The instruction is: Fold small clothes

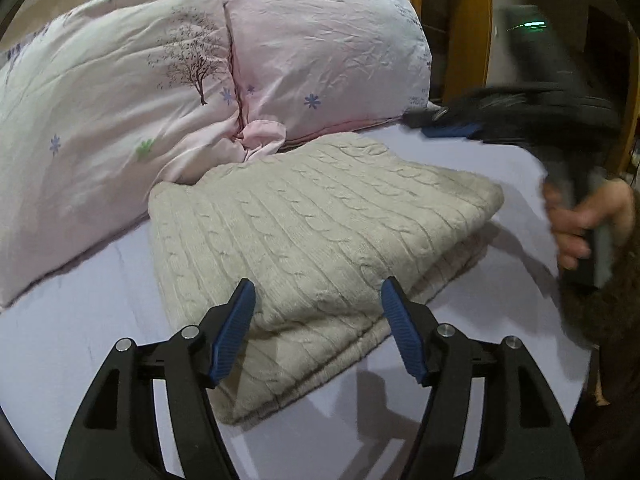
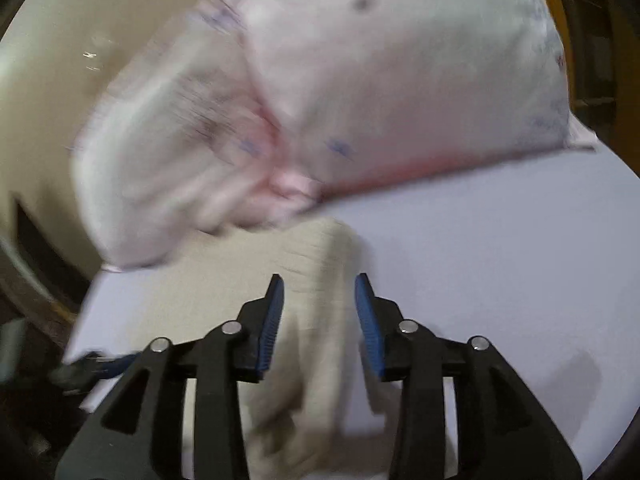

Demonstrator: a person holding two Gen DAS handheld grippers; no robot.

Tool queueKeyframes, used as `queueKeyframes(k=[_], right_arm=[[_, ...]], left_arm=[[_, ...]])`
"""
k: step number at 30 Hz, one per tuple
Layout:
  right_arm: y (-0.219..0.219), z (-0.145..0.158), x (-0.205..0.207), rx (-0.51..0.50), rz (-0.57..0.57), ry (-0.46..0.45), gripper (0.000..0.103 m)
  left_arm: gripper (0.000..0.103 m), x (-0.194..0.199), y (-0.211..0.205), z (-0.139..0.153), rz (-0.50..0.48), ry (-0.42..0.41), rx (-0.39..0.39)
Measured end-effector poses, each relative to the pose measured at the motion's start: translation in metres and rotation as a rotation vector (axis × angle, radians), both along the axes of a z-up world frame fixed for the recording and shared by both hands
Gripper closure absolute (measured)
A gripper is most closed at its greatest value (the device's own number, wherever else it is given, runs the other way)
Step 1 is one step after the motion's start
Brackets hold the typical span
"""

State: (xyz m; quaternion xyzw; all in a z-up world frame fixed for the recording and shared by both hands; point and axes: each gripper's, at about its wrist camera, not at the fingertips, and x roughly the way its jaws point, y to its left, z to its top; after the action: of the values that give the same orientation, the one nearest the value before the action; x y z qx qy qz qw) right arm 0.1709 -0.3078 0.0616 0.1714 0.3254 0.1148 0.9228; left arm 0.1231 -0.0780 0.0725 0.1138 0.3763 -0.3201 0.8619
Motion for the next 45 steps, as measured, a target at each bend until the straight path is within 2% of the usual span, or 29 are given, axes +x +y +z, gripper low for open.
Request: queueKeyframes(k=[2, 3, 4, 5, 6, 7, 10, 11, 14, 16, 17, 18, 19, 20, 21, 23, 26, 28, 30, 31, 32, 33, 34, 35, 36, 37, 40, 43, 45], right_arm=[[0.017, 0.002, -0.008, -0.071, 0.025, 0.019, 0.057], [0.026, -0.005, -0.008, -0.133, 0.017, 0.065, 0.058], [0.028, -0.015, -0.008, -0.171, 0.009, 0.117, 0.064], [0.030, -0.030, -0.009, -0.188, 0.016, 0.179, 0.091], [0.028, -0.047, -0.010, -0.176, 0.022, 0.235, 0.092], [0.025, -0.050, -0.016, -0.171, 0.012, 0.208, 0.092], [0.019, -0.042, -0.028, -0.178, -0.018, 0.196, 0.091], [0.018, -0.038, -0.035, -0.186, -0.029, 0.179, 0.088], [0.010, -0.029, -0.047, -0.086, -0.017, 0.153, 0.084], [0.008, -0.027, -0.042, -0.033, -0.010, 0.150, 0.070], [0.007, -0.028, -0.039, -0.041, -0.017, 0.156, 0.057], [0.011, -0.033, -0.034, -0.055, -0.018, 0.176, 0.056], [0.013, -0.039, -0.030, -0.056, 0.005, 0.193, 0.060], [0.020, -0.044, -0.025, -0.054, 0.040, 0.197, 0.091], [0.026, -0.045, -0.024, -0.091, 0.045, 0.187, 0.096], [0.029, -0.041, -0.021, -0.188, -0.015, 0.138, 0.097], [0.011, -0.049, -0.014, -0.134, -0.047, 0.193, 0.097], [0.017, -0.053, -0.016, -0.188, -0.042, 0.196, 0.095], [0.019, -0.048, -0.023, -0.188, -0.040, 0.186, 0.086], [0.017, -0.044, -0.029, -0.166, -0.035, 0.169, 0.083], [0.015, -0.039, -0.037, -0.153, -0.037, 0.147, 0.075], [0.012, -0.034, -0.047, -0.148, -0.039, 0.118, 0.062], [0.010, -0.029, -0.057, -0.137, -0.038, 0.091, 0.051], [0.009, -0.024, -0.067, -0.125, -0.040, 0.065, 0.024], [0.008, -0.021, -0.075, -0.119, -0.043, 0.049, 0.012], [0.009, -0.020, -0.082, -0.114, -0.037, 0.036, 0.002], [0.020, -0.025, -0.090, -0.143, -0.041, 0.057, 0.002], [0.039, -0.038, -0.085, -0.263, -0.083, 0.133, 0.002], [0.050, -0.047, -0.081, -0.277, -0.062, 0.165, 0.002]], left_arm=[[0.035, 0.000, 0.002, -0.001, -0.001, 0.007, -0.005], [0.035, -0.002, 0.002, -0.001, -0.003, 0.006, 0.003], [0.035, -0.003, 0.000, -0.002, -0.004, 0.005, 0.014], [0.035, -0.005, -0.001, -0.005, -0.007, 0.009, 0.033], [0.035, -0.007, -0.001, -0.008, -0.014, 0.021, 0.046], [0.035, -0.009, -0.001, -0.010, -0.020, 0.030, 0.051], [0.035, -0.017, 0.002, -0.014, -0.047, 0.051, 0.073], [0.035, -0.020, 0.005, -0.015, -0.057, 0.058, 0.082], [0.035, -0.033, 0.015, -0.009, -0.059, 0.054, 0.057], [0.035, -0.040, 0.019, -0.001, -0.064, 0.048, 0.023], [0.034, -0.040, 0.020, 0.001, -0.067, 0.042, 0.015], [0.033, -0.041, 0.018, 0.003, -0.071, 0.034, 0.006], [0.032, -0.041, 0.015, 0.003, -0.075, 0.031, 0.004], [0.032, -0.039, 0.011, 0.002, -0.077, 0.034, 0.006], [0.032, -0.038, 0.006, 0.000, -0.086, 0.047, 0.008], [0.032, -0.032, -0.002, -0.011, -0.096, 0.092, 0.047], [0.033, -0.027, -0.003, -0.016, -0.104, 0.129, 0.056], [0.033, -0.029, -0.003, -0.017, -0.111, 0.126, 0.063], [0.033, -0.033, -0.001, -0.014, -0.107, 0.132, 0.059], [0.033, -0.034, 0.002, -0.011, -0.097, 0.147, 0.036], [0.032, -0.037, 0.011, -0.005, -0.070, 0.182, -0.025], [0.031, -0.039, 0.017, 0.000, -0.043, 0.199, -0.057], [0.021, -0.043, 0.024, 0.005, 0.002, 0.204, -0.077], [0.013, -0.047, 0.030, 0.009, 0.054, 0.200, -0.083], [0.003, -0.051, 0.036, 0.014, 0.131, 0.180, -0.072], [0.001, -0.056, 0.040, 0.018, 0.209, 0.157, -0.049], [0.001, -0.061, 0.039, 0.015, 0.330, 0.156, 0.025], [0.001, -0.053, 0.027, 0.000, 0.366, 0.213, 0.101], [0.001, -0.050, 0.022, -0.012, 0.383, 0.254, 0.141]])
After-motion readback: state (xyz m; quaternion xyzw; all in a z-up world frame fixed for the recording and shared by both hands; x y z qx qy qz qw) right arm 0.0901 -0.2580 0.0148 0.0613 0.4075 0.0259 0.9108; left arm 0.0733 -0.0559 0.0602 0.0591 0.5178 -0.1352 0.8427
